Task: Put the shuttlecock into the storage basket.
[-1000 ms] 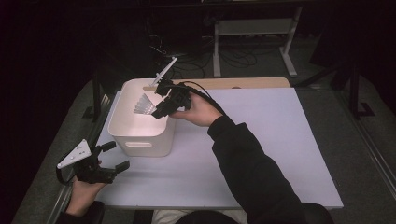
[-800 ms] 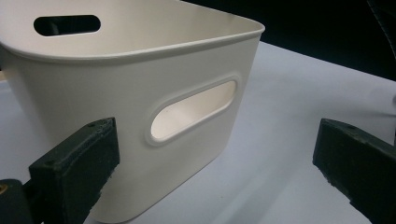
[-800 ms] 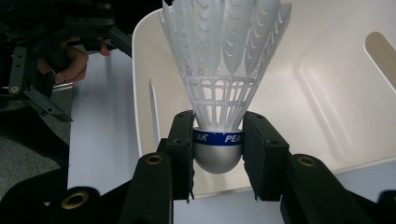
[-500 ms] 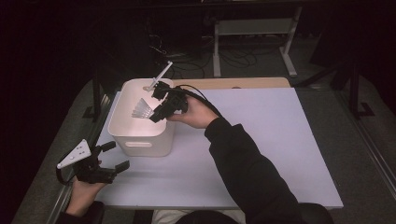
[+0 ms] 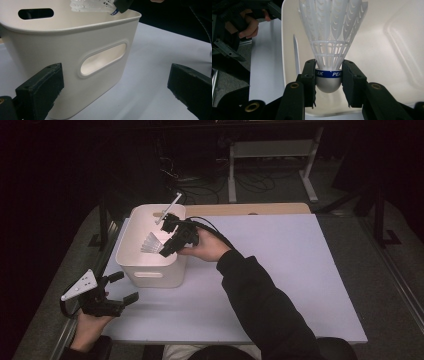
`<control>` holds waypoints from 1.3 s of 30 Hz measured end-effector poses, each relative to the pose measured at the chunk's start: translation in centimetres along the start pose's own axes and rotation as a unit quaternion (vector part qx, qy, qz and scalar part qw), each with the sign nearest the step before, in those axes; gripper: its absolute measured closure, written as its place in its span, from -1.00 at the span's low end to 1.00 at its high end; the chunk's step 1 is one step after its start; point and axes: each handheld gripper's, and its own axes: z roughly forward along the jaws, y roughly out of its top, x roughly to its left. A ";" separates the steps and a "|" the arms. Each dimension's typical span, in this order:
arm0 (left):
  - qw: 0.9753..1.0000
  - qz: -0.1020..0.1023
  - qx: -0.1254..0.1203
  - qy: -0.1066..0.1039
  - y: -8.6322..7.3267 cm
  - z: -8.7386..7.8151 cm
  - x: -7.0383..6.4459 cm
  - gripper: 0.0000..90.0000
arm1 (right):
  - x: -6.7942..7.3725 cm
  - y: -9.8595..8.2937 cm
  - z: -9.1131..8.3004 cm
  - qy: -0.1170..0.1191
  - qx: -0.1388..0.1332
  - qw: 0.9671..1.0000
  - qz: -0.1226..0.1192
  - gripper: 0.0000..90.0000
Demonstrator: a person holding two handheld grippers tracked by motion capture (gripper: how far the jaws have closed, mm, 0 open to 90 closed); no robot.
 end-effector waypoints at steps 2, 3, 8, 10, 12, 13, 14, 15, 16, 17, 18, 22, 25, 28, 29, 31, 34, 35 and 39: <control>1.000 0.001 0.000 0.000 0.0 0.0 0.0 -0.99 | 0.0 -0.1 0.2 0.001 0.003 1.000 0.001 0.43; 1.000 0.001 0.000 0.000 0.0 0.0 0.0 -0.99 | 0.0 -0.2 0.4 0.003 0.005 1.000 0.002 0.43; 1.000 0.001 0.000 0.000 0.0 0.0 0.0 -0.99 | 0.0 -0.3 0.9 0.006 0.011 1.000 0.001 0.43; 1.000 0.001 0.000 -0.001 0.0 0.0 0.0 -0.99 | 0.0 -0.3 1.1 0.007 0.012 1.000 0.001 0.43; 1.000 0.002 0.000 -0.001 0.0 0.0 0.0 -0.99 | 0.1 -0.3 1.2 0.007 0.014 1.000 0.004 0.43; 1.000 0.001 0.000 -0.001 0.0 0.0 0.0 -0.99 | 0.0 -0.3 1.2 0.007 0.013 1.000 0.006 0.42; 1.000 0.001 0.000 -0.001 0.0 0.0 0.0 -0.99 | 0.0 -0.2 1.2 0.008 0.012 1.000 0.008 0.41; 1.000 0.001 0.000 -0.001 0.0 0.0 0.0 -0.99 | -0.1 -0.2 1.2 0.008 0.009 1.000 0.009 0.41; 1.000 0.001 -0.001 -0.001 0.0 0.0 0.0 -0.99 | -0.1 -0.2 1.2 0.011 0.006 1.000 0.011 0.35; 1.000 0.001 0.000 -0.001 0.0 0.0 0.0 -0.99 | -0.2 -0.2 1.2 0.010 0.003 1.000 0.013 0.26; 1.000 0.001 0.000 -0.001 0.0 0.0 0.0 -0.99 | -0.2 -0.2 1.1 0.008 0.001 1.000 0.015 0.19; 1.000 0.001 -0.001 -0.001 0.0 0.0 0.0 -0.99 | -0.3 -0.2 0.7 0.006 -0.004 1.000 0.018 0.00; 1.000 0.000 0.000 0.000 0.0 0.0 0.0 -0.99 | -0.3 -0.3 0.3 -0.006 -0.014 1.000 0.014 -0.20; 1.000 0.001 0.000 -0.001 0.0 0.0 0.0 -0.99 | -0.3 -0.3 -0.2 -0.026 -0.026 0.999 0.014 -0.45; 1.000 0.001 0.000 -0.001 0.0 0.0 0.0 -0.99 | -0.3 -0.3 -0.4 -0.031 -0.028 0.999 0.014 -0.53; 1.000 0.001 0.000 -0.001 0.0 -0.1 0.0 -0.99 | -0.4 -0.3 -0.8 -0.037 -0.033 0.999 0.015 -0.64; 1.000 0.001 0.000 -0.002 0.0 0.0 0.0 -0.99 | -0.4 -0.4 -1.3 -0.044 -0.042 0.998 0.013 -0.72; 1.000 0.001 0.000 -0.002 0.0 0.0 -0.1 -0.99 | -0.4 -0.5 -1.4 -0.046 -0.043 0.998 0.013 -0.73; 1.000 0.000 0.000 -0.001 0.0 0.0 0.0 -0.99 | -0.4 -0.7 -1.9 -0.056 -0.046 0.997 0.016 -0.97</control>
